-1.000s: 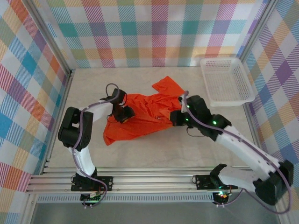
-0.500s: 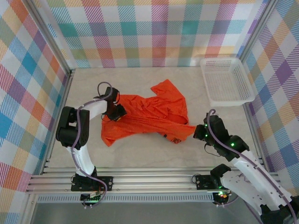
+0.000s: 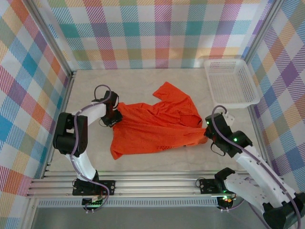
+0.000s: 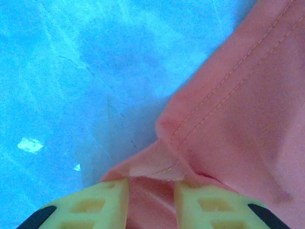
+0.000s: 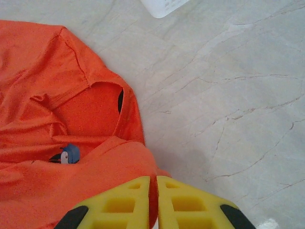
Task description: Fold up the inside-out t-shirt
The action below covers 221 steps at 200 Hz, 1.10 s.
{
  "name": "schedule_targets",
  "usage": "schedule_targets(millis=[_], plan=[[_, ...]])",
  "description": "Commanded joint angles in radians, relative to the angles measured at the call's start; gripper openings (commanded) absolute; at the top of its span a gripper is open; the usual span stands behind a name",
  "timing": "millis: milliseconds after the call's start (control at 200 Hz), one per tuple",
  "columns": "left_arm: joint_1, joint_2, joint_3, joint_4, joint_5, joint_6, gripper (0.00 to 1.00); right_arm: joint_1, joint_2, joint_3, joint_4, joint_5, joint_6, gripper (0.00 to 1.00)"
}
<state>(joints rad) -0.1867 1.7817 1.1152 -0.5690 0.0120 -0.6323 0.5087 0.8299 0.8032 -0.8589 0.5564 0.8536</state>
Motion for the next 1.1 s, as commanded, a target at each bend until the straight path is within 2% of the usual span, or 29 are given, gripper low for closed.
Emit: schedule_targets(millis=[0, 40, 180, 295, 420, 485, 565, 640, 735, 770, 795, 860, 905, 1100], plan=[[0.015, -0.041, -0.006, -0.04, -0.033, 0.02, 0.31, -0.007, 0.011, 0.037, -0.037, 0.038, 0.01, 0.19], [0.015, -0.038, -0.005, -0.043, -0.03, 0.023, 0.31, -0.006, 0.004, 0.038, -0.037, 0.043, 0.015, 0.23], [0.015, -0.037, -0.008, -0.05, -0.018, 0.027, 0.31, -0.01, -0.04, 0.038, -0.04, 0.044, 0.009, 0.24], [0.013, -0.06, -0.008, -0.063, -0.011, 0.031, 0.32, -0.026, -0.033, -0.006, 0.051, -0.05, -0.066, 0.39], [-0.025, -0.107, -0.005, -0.069, 0.017, 0.041, 0.35, -0.076, 0.103, -0.073, 0.158, -0.227, -0.1, 0.52], [-0.076, -0.127, 0.001, -0.07, 0.033, 0.053, 0.39, -0.107, 0.205, -0.088, 0.188, -0.316, -0.11, 0.54], [-0.147, -0.138, 0.003, -0.071, 0.04, 0.059, 0.46, -0.11, 0.298, -0.097, 0.202, -0.343, -0.125, 0.55], [-0.202, -0.135, -0.012, -0.043, 0.078, 0.061, 0.54, -0.11, 0.336, -0.112, 0.222, -0.372, -0.136, 0.57], [-0.221, -0.092, -0.052, 0.034, 0.15, 0.031, 0.56, -0.108, 0.36, -0.139, 0.268, -0.434, -0.124, 0.58], [-0.22, -0.064, -0.058, 0.052, 0.158, 0.022, 0.56, -0.109, 0.372, -0.152, 0.298, -0.467, -0.112, 0.54], [-0.219, -0.042, -0.055, 0.058, 0.151, 0.017, 0.56, -0.108, 0.38, -0.168, 0.329, -0.492, -0.098, 0.46], [-0.201, 0.025, -0.031, 0.063, 0.138, 0.012, 0.56, -0.108, 0.407, -0.192, 0.403, -0.525, -0.066, 0.15], [-0.177, 0.076, -0.005, 0.067, 0.143, 0.008, 0.56, -0.108, 0.423, -0.186, 0.433, -0.526, -0.053, 0.0], [-0.083, 0.27, 0.225, -0.043, 0.058, 0.043, 0.54, -0.108, 0.408, -0.027, 0.471, -0.533, -0.076, 0.0]])
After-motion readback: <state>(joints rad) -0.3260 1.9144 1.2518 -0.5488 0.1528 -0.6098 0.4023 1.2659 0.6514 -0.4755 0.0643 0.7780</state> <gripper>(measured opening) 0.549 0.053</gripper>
